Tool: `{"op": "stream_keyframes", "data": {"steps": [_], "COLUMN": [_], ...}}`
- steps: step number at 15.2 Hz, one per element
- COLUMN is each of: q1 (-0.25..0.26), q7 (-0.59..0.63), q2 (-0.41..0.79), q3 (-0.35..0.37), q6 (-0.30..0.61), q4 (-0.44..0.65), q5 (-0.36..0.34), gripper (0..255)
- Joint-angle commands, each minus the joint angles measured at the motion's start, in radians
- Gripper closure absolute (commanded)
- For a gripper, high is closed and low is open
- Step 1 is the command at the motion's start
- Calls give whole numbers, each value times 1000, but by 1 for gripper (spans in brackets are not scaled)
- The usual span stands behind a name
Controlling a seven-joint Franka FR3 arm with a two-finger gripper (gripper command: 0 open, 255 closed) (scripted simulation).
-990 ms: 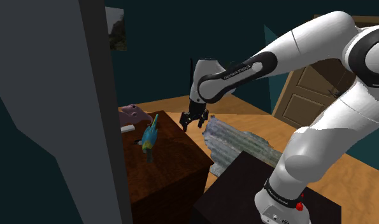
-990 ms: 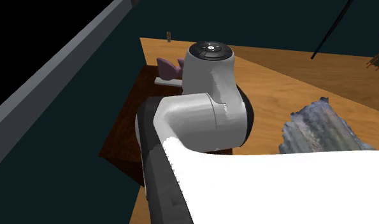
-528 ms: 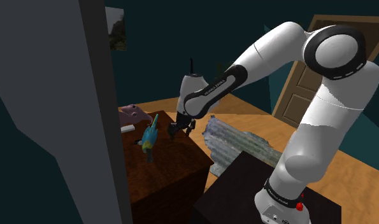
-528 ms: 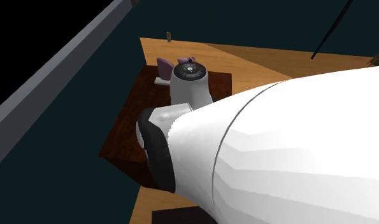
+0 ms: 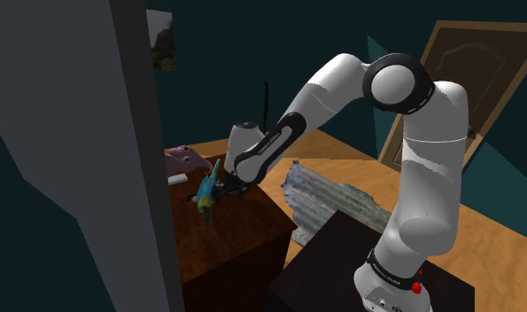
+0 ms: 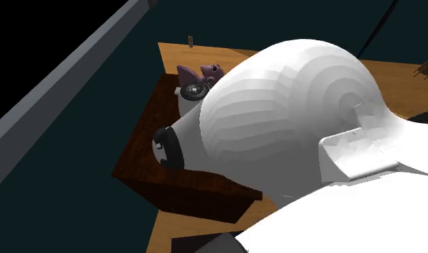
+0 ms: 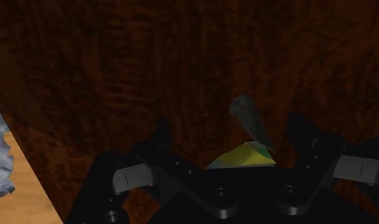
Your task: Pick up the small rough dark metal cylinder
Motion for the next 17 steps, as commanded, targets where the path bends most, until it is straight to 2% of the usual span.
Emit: {"op": "stream_keyframes", "data": {"steps": [1, 8, 17], "q1": [23, 91, 101], "q7": [32, 95, 100], "q2": [85, 335, 428], "q3": [-14, -59, -71], "q6": [31, 77, 135], "q4": [66, 305, 340], "q5": [-25, -61, -68], "gripper": [0, 0, 0]}}
